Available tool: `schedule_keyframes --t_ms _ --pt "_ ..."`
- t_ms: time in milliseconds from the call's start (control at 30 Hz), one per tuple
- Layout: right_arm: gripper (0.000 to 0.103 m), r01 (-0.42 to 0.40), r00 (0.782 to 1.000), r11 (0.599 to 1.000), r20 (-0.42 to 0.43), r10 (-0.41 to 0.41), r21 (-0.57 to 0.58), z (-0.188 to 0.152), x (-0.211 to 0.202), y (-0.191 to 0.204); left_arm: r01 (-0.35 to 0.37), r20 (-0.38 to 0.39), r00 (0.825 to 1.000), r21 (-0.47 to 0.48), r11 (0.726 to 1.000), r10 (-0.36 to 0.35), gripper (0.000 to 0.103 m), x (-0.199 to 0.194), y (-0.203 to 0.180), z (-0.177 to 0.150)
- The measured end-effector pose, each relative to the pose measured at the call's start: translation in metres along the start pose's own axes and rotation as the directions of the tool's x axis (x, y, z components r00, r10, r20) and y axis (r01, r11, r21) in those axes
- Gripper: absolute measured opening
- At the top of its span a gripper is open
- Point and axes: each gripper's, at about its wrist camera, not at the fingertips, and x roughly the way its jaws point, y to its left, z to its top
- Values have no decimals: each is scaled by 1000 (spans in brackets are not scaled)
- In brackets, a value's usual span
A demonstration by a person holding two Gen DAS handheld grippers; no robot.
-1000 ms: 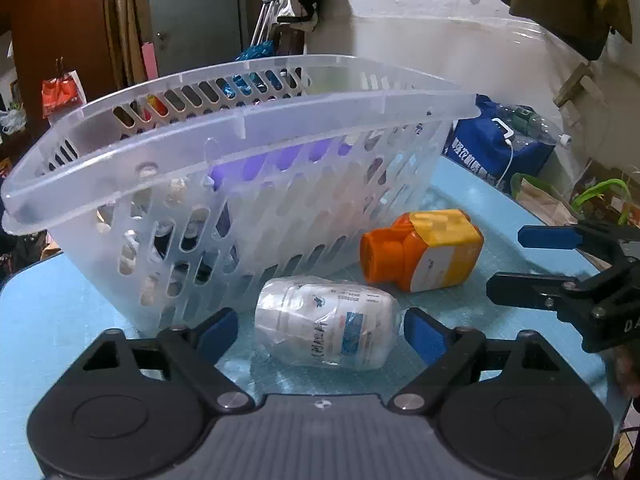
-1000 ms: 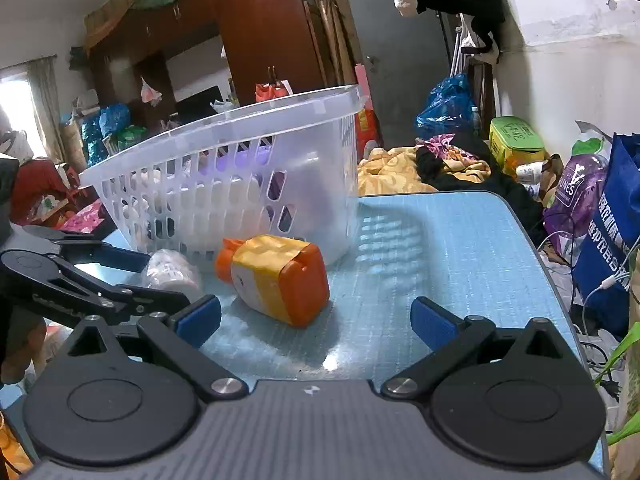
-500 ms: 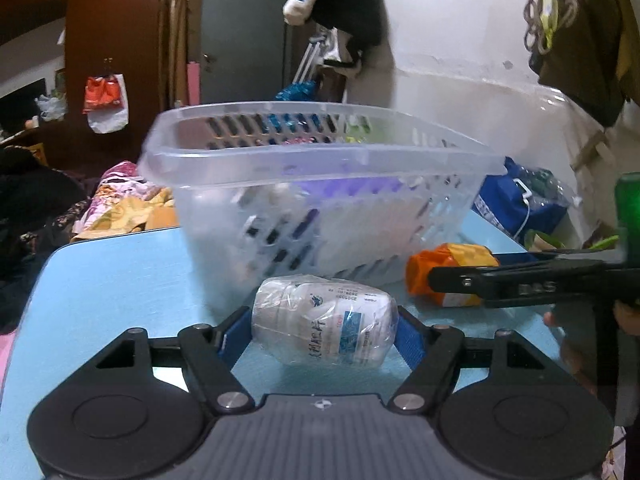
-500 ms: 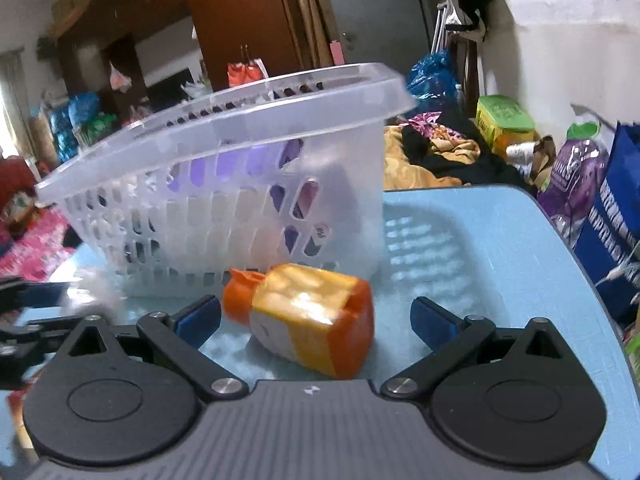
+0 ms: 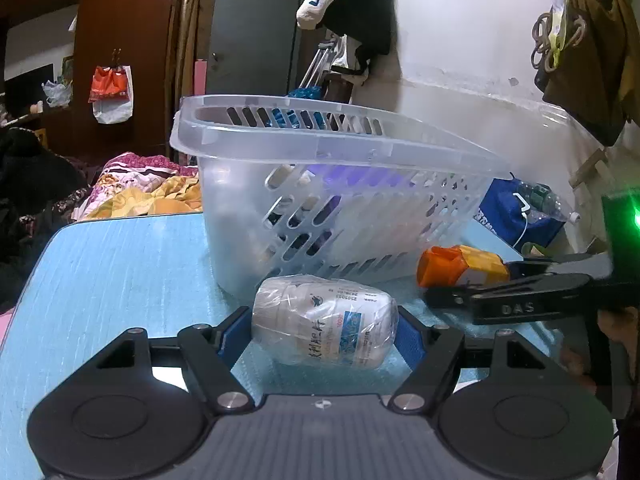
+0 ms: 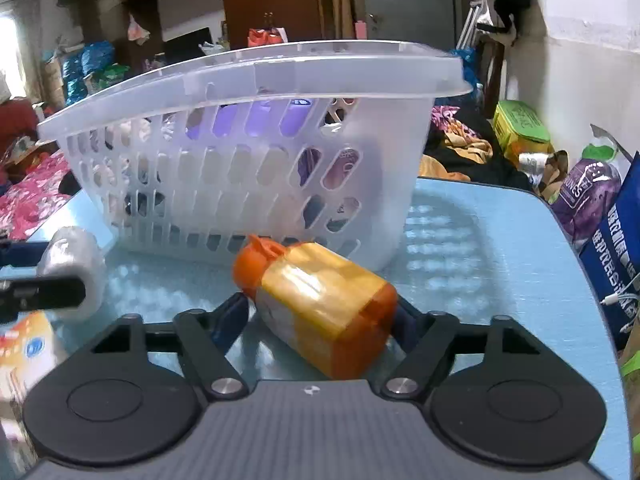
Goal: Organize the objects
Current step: 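Carry the pill bottle to the basket with the left gripper while the right gripper grasps the orange bottle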
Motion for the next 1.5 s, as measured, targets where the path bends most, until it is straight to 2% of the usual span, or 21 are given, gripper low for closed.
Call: schedule_keyframes --t_ms 167,233,333,467,600,700,800,933,1067,1200,1267,1367,1500 --pt "68 -22 998 1000 56 23 -12 -13 -17 -14 15 35 999 -7 1000 -14 77 -8 3 -6" --pt "68 -41 995 999 87 41 -2 -20 -30 -20 26 78 997 -14 1000 -25 77 -21 6 -12" --pt "68 -66 980 998 192 61 21 -31 -62 -31 45 172 985 -71 996 -32 77 -49 14 -27" --pt "68 -89 961 996 265 82 16 -51 -94 -28 21 218 976 -81 997 -3 77 -65 14 -37" --pt "68 -104 966 991 245 80 85 -70 -108 -27 11 221 975 -163 987 26 77 -82 21 -43" --pt "68 -67 970 996 238 53 51 -69 -113 -18 -31 256 964 -179 983 77 77 -97 21 -42" --pt "68 -80 965 995 256 65 51 -62 -109 -16 -16 278 959 -167 986 63 77 -97 20 -39" --pt "68 -72 963 997 261 65 18 -48 -105 -15 -6 266 963 -140 990 44 77 -86 16 -31" --pt "68 -115 944 993 310 115 -17 -22 -116 -12 -14 326 944 -97 995 45 77 -95 6 -12" --pt "68 -68 912 991 395 107 -112 16 -127 4 0 343 939 -46 999 16 77 -95 -5 29" --pt "68 -80 901 988 414 128 -132 35 -124 9 20 345 939 -34 999 -7 77 -90 -9 50" --pt "68 -69 904 983 406 133 -168 62 -109 18 14 357 934 -14 1000 -8 77 -76 -15 76" --pt "67 -34 931 979 350 104 -200 84 -82 29 0 320 947 10 1000 -3 77 -54 -22 99"
